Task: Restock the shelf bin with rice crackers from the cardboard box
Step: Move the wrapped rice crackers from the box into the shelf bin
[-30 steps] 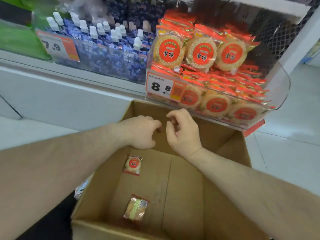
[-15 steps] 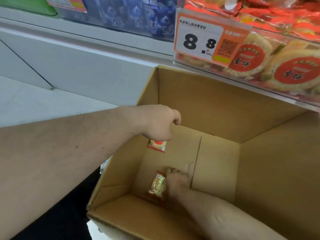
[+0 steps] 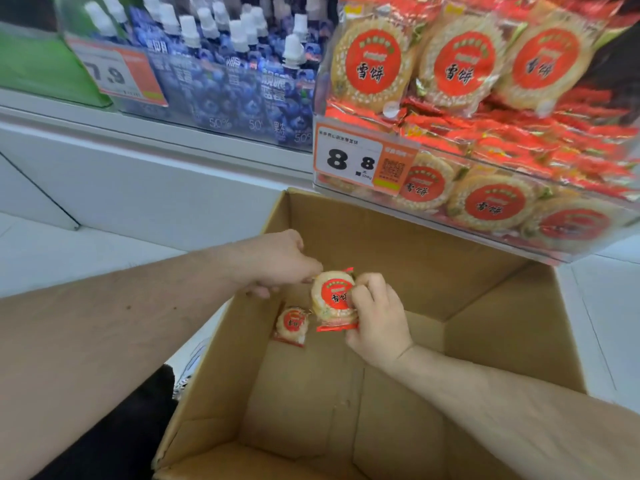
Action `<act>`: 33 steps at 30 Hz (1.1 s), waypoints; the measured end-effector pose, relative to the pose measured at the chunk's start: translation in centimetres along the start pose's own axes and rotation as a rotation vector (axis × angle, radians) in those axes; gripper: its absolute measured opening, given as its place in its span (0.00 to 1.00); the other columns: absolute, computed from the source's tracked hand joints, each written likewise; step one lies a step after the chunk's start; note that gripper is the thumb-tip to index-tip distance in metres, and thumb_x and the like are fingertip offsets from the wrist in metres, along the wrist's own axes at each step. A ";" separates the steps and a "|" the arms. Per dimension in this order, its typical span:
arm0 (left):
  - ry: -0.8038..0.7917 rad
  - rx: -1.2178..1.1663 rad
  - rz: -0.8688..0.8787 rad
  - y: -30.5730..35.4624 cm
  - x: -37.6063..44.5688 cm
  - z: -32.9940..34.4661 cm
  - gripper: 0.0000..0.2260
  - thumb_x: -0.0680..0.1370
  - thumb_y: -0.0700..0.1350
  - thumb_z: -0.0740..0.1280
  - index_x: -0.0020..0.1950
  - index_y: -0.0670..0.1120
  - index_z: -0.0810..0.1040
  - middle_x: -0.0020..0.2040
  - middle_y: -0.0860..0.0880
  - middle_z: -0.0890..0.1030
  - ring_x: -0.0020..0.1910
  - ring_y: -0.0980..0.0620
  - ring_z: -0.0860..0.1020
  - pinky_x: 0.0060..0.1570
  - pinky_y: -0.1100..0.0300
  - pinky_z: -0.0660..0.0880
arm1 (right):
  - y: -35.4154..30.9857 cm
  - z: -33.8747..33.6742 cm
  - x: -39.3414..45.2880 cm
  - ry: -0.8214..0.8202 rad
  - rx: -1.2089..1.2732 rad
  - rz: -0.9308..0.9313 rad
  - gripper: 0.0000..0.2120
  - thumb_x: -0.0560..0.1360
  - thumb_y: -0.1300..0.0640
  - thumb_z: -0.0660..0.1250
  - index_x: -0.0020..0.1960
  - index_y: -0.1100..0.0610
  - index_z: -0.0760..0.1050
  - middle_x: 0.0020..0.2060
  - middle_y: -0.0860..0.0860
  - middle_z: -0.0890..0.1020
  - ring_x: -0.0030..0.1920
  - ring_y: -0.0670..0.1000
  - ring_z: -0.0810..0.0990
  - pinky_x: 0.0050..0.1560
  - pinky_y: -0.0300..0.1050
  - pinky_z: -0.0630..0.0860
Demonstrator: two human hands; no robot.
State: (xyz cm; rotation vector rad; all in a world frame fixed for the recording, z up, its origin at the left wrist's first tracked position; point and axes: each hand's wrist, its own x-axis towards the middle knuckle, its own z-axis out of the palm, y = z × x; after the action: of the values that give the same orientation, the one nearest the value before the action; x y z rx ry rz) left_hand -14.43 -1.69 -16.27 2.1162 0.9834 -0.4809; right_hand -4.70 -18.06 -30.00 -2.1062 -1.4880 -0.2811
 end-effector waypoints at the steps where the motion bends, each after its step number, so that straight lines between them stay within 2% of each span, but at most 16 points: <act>1: -0.043 -0.112 -0.029 0.2 -0.2 -0.1 0.28 0.76 0.57 0.66 0.72 0.52 0.62 0.49 0.49 0.77 0.43 0.49 0.79 0.44 0.57 0.79 | -0.1 -1.1 0.9 0.082 -0.010 -0.045 0.13 0.60 0.58 0.59 0.44 0.53 0.63 0.47 0.52 0.67 0.39 0.58 0.73 0.37 0.47 0.71; 3: -0.122 -0.298 -0.039 0.6 -0.6 0.1 0.30 0.76 0.57 0.67 0.74 0.52 0.59 0.55 0.49 0.76 0.47 0.47 0.81 0.50 0.53 0.81 | -0.6 -2.8 2.3 0.192 -0.014 -0.098 0.12 0.61 0.57 0.58 0.44 0.53 0.63 0.47 0.51 0.66 0.43 0.55 0.70 0.38 0.47 0.68; 5: -0.143 -0.509 0.015 0.9 -0.8 0.7 0.24 0.76 0.46 0.71 0.69 0.48 0.66 0.53 0.47 0.81 0.45 0.48 0.83 0.48 0.51 0.82 | -1.2 -3.4 3.1 0.271 0.026 -0.149 0.12 0.62 0.58 0.60 0.45 0.54 0.64 0.48 0.51 0.66 0.44 0.54 0.69 0.39 0.46 0.67; 8: 0.003 -0.624 0.104 0.8 -0.4 0.6 0.17 0.74 0.35 0.71 0.58 0.49 0.74 0.53 0.44 0.82 0.48 0.47 0.83 0.46 0.49 0.82 | -0.6 -2.4 3.2 0.259 0.153 -0.046 0.15 0.64 0.59 0.62 0.50 0.56 0.65 0.51 0.53 0.67 0.48 0.54 0.70 0.46 0.42 0.69; 10: 0.057 -0.600 0.134 0.5 -0.2 0.0 0.16 0.74 0.34 0.71 0.56 0.50 0.75 0.53 0.44 0.81 0.49 0.47 0.82 0.43 0.50 0.82 | 0.8 -0.7 2.1 0.110 0.142 0.176 0.20 0.63 0.63 0.63 0.55 0.56 0.66 0.55 0.55 0.69 0.49 0.56 0.74 0.46 0.44 0.71; 11: 0.080 -0.560 0.143 0.1 0.0 -0.3 0.17 0.74 0.34 0.71 0.57 0.50 0.74 0.53 0.45 0.81 0.49 0.47 0.82 0.43 0.50 0.82 | 1.5 0.3 1.4 -0.026 0.114 0.288 0.23 0.63 0.66 0.64 0.57 0.56 0.67 0.56 0.56 0.70 0.48 0.59 0.76 0.44 0.44 0.72; 13: 0.132 -0.420 0.154 -0.5 0.2 -0.8 0.18 0.73 0.36 0.72 0.58 0.52 0.74 0.52 0.47 0.81 0.47 0.48 0.82 0.42 0.53 0.82 | 2.3 2.8 0.1 -0.304 0.070 0.463 0.23 0.67 0.66 0.63 0.61 0.57 0.70 0.59 0.54 0.70 0.50 0.61 0.78 0.45 0.47 0.73; 15: 0.157 -0.312 0.155 -1.0 0.3 -1.1 0.19 0.72 0.37 0.72 0.58 0.54 0.74 0.52 0.49 0.81 0.47 0.50 0.81 0.41 0.55 0.81 | 2.4 5.5 -0.7 -0.505 0.085 0.572 0.22 0.70 0.64 0.62 0.64 0.56 0.70 0.61 0.53 0.71 0.57 0.59 0.77 0.52 0.47 0.73; 18: 0.176 -0.203 0.151 -1.6 0.5 -1.5 0.21 0.72 0.39 0.73 0.59 0.56 0.73 0.54 0.50 0.80 0.50 0.51 0.80 0.47 0.51 0.81 | 1.9 9.7 -1.0 -0.680 0.186 0.659 0.23 0.72 0.62 0.62 0.66 0.54 0.70 0.63 0.54 0.72 0.62 0.56 0.75 0.59 0.43 0.73; 21: 0.173 -0.167 0.144 -2.1 1.1 -1.9 0.21 0.73 0.39 0.73 0.61 0.56 0.72 0.56 0.50 0.78 0.52 0.51 0.79 0.46 0.54 0.82 | 1.4 13.7 -0.6 -0.808 0.241 0.729 0.22 0.72 0.58 0.61 0.66 0.53 0.69 0.63 0.57 0.72 0.63 0.56 0.74 0.61 0.44 0.73; 24: 0.126 -0.233 0.110 -2.4 1.9 -2.4 0.21 0.73 0.39 0.73 0.61 0.56 0.72 0.56 0.51 0.79 0.52 0.52 0.80 0.47 0.53 0.82 | 1.2 16.7 0.0 -0.821 0.155 0.695 0.28 0.73 0.48 0.66 0.71 0.50 0.64 0.68 0.55 0.66 0.65 0.56 0.70 0.64 0.48 0.71; 27: 0.096 -0.250 0.088 -2.6 2.5 -2.7 0.21 0.73 0.39 0.74 0.60 0.56 0.73 0.55 0.53 0.79 0.52 0.53 0.80 0.49 0.53 0.82 | 1.0 18.0 0.0 -0.909 -0.077 0.419 0.41 0.71 0.36 0.67 0.76 0.49 0.54 0.74 0.53 0.61 0.69 0.58 0.65 0.67 0.51 0.65; 30: 0.090 -0.206 0.094 -2.7 2.8 -2.6 0.20 0.73 0.39 0.74 0.58 0.57 0.73 0.54 0.54 0.79 0.51 0.55 0.80 0.49 0.55 0.81 | 0.8 18.5 -0.7 -0.974 -0.200 0.155 0.38 0.74 0.42 0.68 0.76 0.51 0.55 0.76 0.54 0.60 0.72 0.60 0.61 0.69 0.53 0.59; 33: 0.097 -0.198 0.092 -2.8 3.0 -2.5 0.19 0.73 0.39 0.73 0.57 0.57 0.73 0.53 0.54 0.80 0.51 0.55 0.80 0.48 0.56 0.81 | 1.0 18.3 -2.5 -0.915 -0.202 0.139 0.35 0.72 0.51 0.69 0.74 0.51 0.58 0.71 0.55 0.65 0.69 0.59 0.64 0.68 0.50 0.60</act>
State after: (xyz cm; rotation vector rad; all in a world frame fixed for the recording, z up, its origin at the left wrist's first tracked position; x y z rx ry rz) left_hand -14.63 2.82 -17.71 2.0108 0.9424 -0.2267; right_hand -7.18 -10.46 -46.63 -2.6513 -1.8053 0.7108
